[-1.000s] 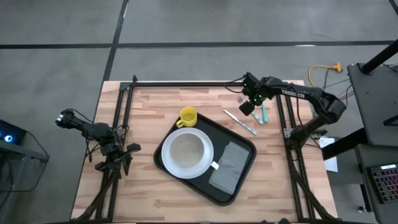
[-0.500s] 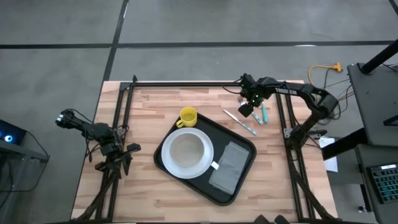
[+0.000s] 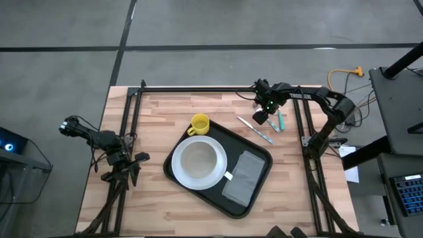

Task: Set up tray
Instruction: Put the blue fork on the gray napkin to the right of the white plate

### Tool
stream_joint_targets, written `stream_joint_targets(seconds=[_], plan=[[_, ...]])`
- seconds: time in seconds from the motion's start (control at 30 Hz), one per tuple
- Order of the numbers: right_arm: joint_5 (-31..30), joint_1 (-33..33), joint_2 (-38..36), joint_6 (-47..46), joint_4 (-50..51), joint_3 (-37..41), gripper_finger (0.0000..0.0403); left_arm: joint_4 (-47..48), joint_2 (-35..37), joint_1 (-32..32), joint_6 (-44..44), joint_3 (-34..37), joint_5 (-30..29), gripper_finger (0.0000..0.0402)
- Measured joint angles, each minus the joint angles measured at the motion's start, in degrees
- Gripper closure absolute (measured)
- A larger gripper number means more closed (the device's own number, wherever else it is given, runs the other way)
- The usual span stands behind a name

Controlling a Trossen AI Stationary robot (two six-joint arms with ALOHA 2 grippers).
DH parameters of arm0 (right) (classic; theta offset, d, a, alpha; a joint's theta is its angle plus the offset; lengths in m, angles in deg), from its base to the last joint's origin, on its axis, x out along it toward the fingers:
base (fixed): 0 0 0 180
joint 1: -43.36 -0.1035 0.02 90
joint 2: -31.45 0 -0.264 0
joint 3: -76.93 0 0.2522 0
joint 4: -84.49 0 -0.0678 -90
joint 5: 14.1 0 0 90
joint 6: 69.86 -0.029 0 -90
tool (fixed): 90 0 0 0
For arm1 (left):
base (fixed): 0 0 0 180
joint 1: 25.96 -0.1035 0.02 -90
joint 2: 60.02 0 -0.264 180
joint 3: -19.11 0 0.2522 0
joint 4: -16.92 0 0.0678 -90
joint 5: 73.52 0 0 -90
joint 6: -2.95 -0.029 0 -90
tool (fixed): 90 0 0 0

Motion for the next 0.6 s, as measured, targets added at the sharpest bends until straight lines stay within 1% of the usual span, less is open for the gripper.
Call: stream_joint_targets(seconds=[0.6], plan=[[0.0, 0.1, 0.9, -1.7, -1.4, 2.0, 0.02, 0.0, 0.0, 0.0, 0.0, 0.0, 0.0, 0.029]])
